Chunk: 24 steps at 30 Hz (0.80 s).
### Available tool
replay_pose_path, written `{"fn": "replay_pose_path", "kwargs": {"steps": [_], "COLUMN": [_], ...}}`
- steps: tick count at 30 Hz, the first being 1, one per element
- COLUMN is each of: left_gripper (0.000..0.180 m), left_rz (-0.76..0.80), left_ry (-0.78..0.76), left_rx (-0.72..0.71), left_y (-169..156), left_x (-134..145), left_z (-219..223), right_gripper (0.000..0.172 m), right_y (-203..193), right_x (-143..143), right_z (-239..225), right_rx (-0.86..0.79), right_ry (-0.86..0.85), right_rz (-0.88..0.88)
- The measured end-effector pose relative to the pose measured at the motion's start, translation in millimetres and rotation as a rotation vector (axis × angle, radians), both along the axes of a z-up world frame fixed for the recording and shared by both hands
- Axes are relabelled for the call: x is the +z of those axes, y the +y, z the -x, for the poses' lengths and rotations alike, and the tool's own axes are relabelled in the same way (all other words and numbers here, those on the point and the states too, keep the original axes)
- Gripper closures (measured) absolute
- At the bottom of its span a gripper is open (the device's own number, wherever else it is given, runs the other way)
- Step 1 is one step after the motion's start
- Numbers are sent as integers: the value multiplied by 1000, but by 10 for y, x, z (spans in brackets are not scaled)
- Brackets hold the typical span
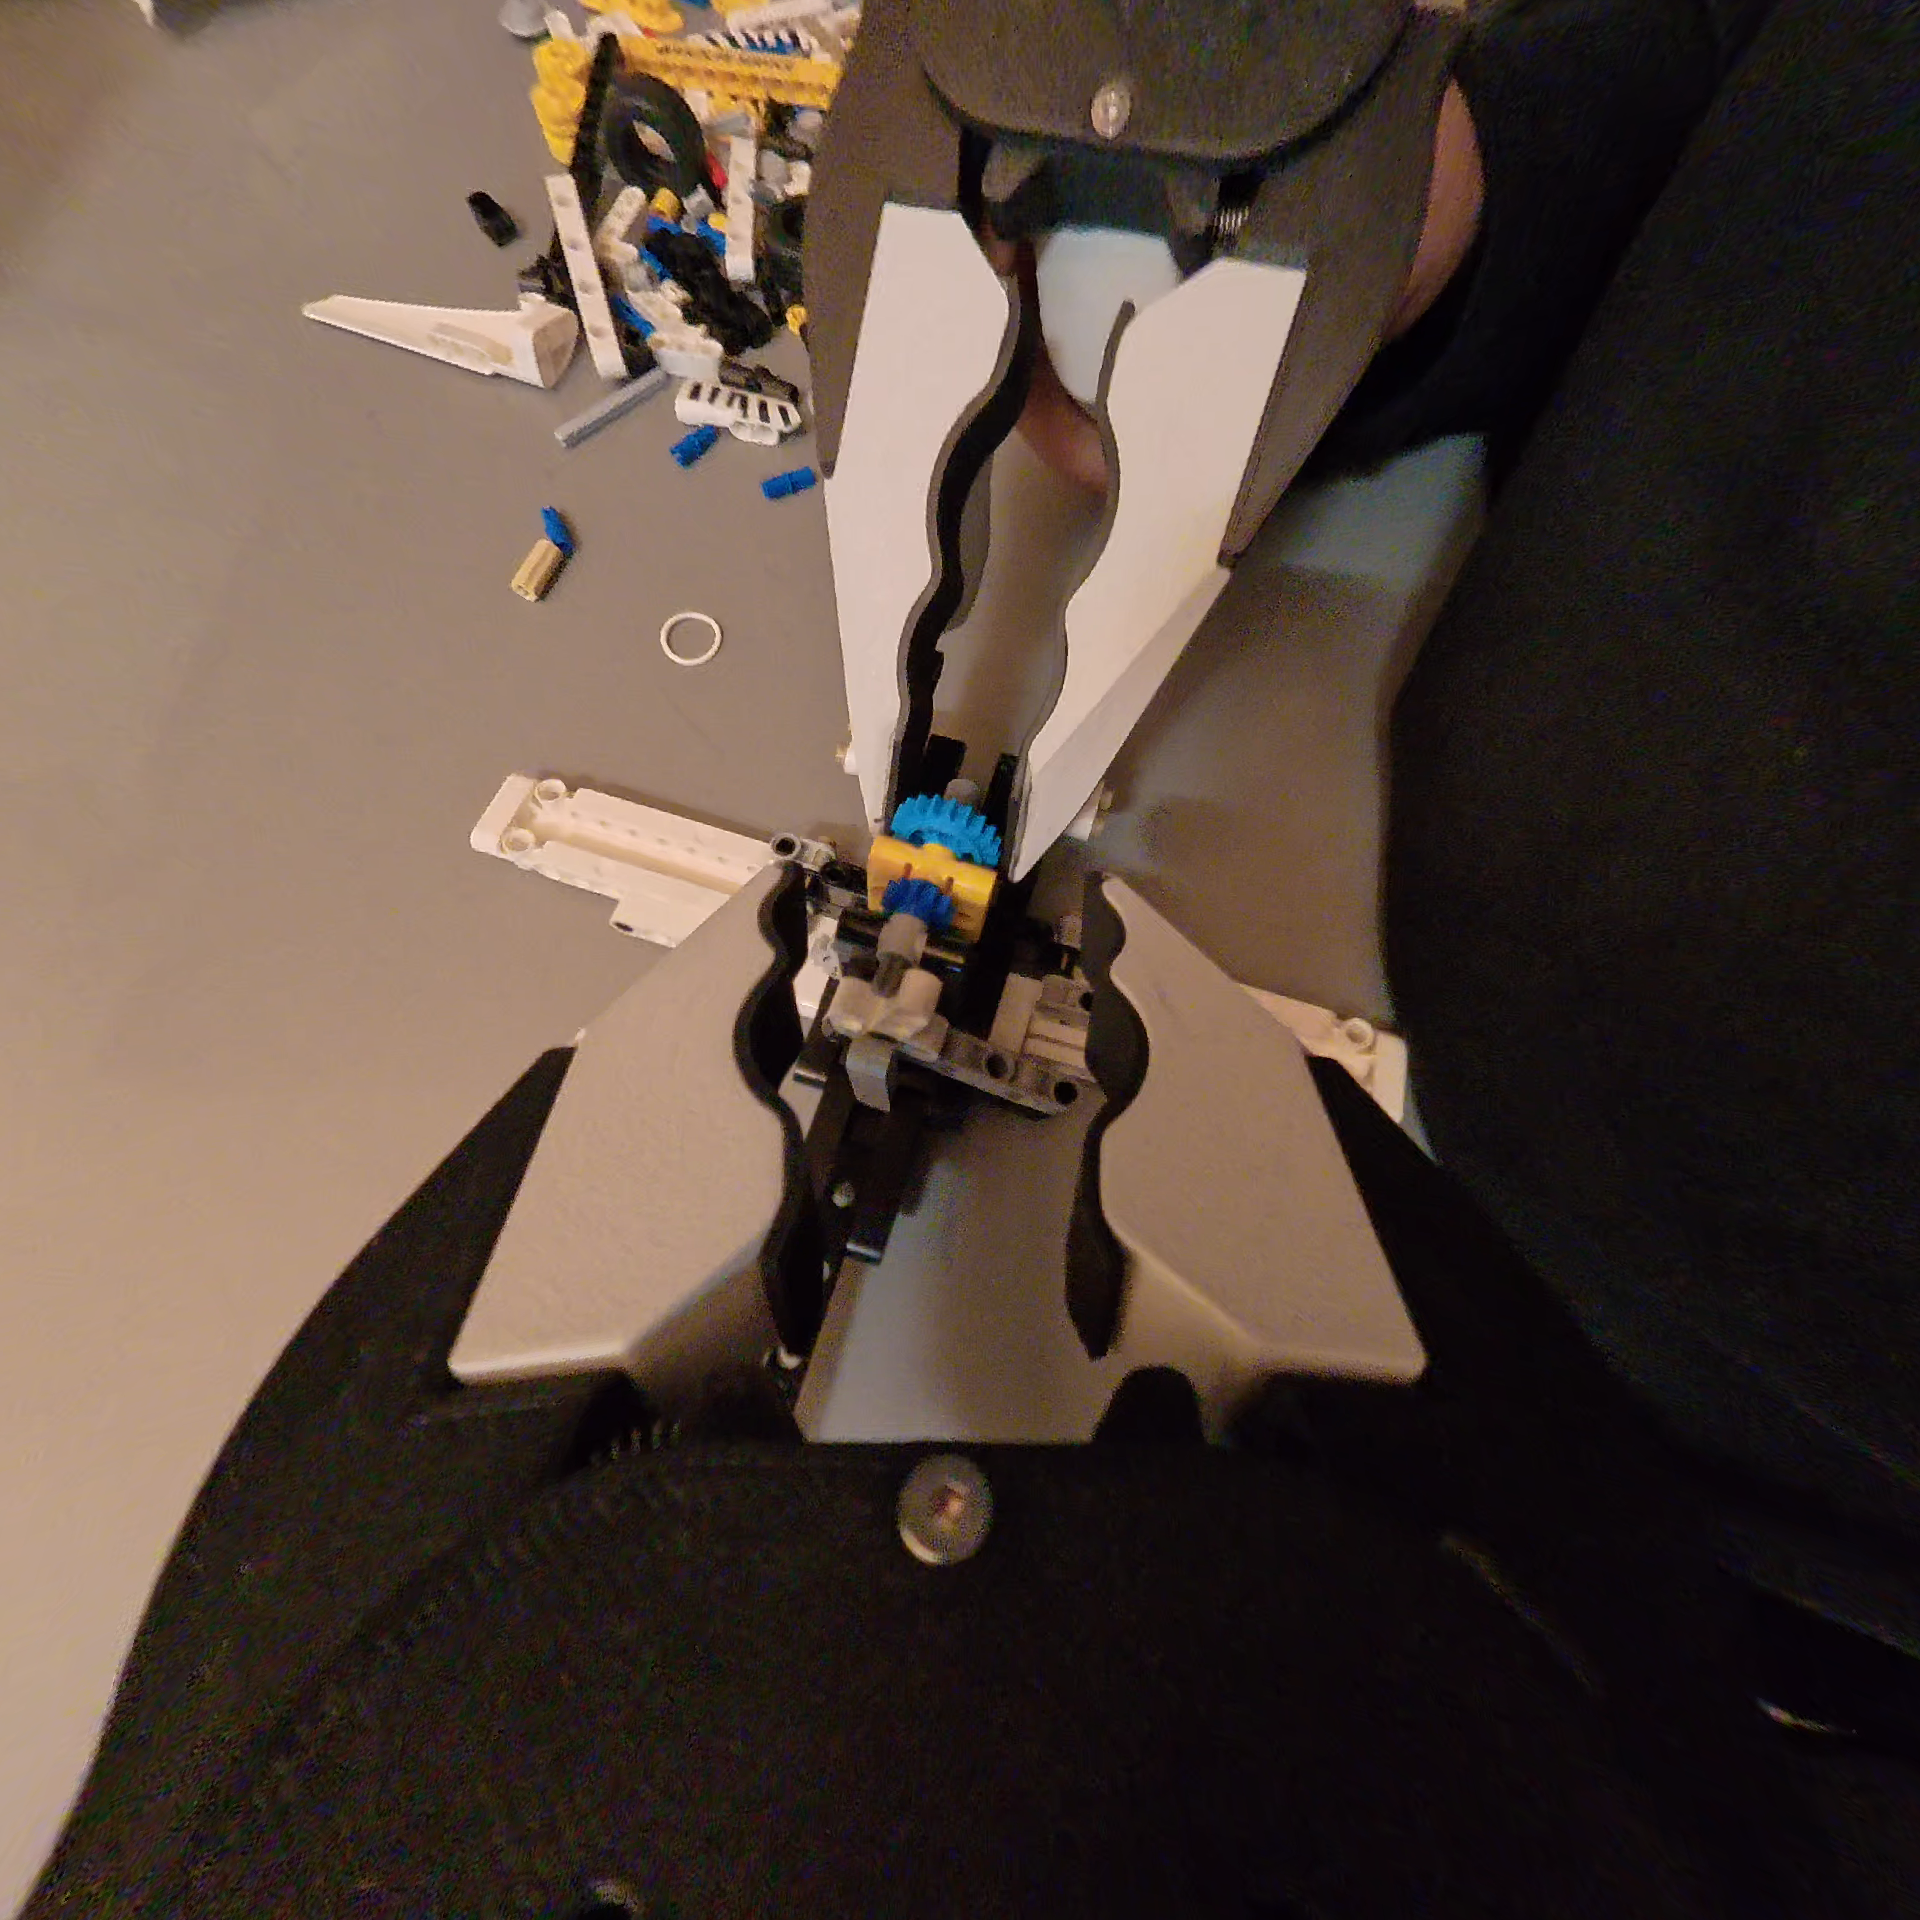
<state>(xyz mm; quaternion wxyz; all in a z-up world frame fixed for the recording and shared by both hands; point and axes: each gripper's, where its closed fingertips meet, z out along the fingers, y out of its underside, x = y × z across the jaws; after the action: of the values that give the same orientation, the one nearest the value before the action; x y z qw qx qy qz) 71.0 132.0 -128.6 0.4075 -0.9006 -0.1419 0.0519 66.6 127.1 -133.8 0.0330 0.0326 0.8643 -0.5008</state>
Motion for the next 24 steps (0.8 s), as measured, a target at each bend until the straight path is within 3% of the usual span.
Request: {"fn": "replay_pose_path", "kwargs": {"steps": [5,11,24], "left_gripper": [132,155,152], "left_rz": [66,119,78], "left_ry": [8,-26,-3], "left_rx": [-77,-128,-110], "left_y": [87,105,24], "left_x": [-60,-151,-151], "left_z": [39,35,48], "right_gripper": [154,165,166], "right_y": [57,85,57], "right_x": [18,38,36], "right_z": [-4,-1,11], "right_rx": [3,2,16], "right_ry": [-1,-17,-29], "right_rz": [12,51,50]}}
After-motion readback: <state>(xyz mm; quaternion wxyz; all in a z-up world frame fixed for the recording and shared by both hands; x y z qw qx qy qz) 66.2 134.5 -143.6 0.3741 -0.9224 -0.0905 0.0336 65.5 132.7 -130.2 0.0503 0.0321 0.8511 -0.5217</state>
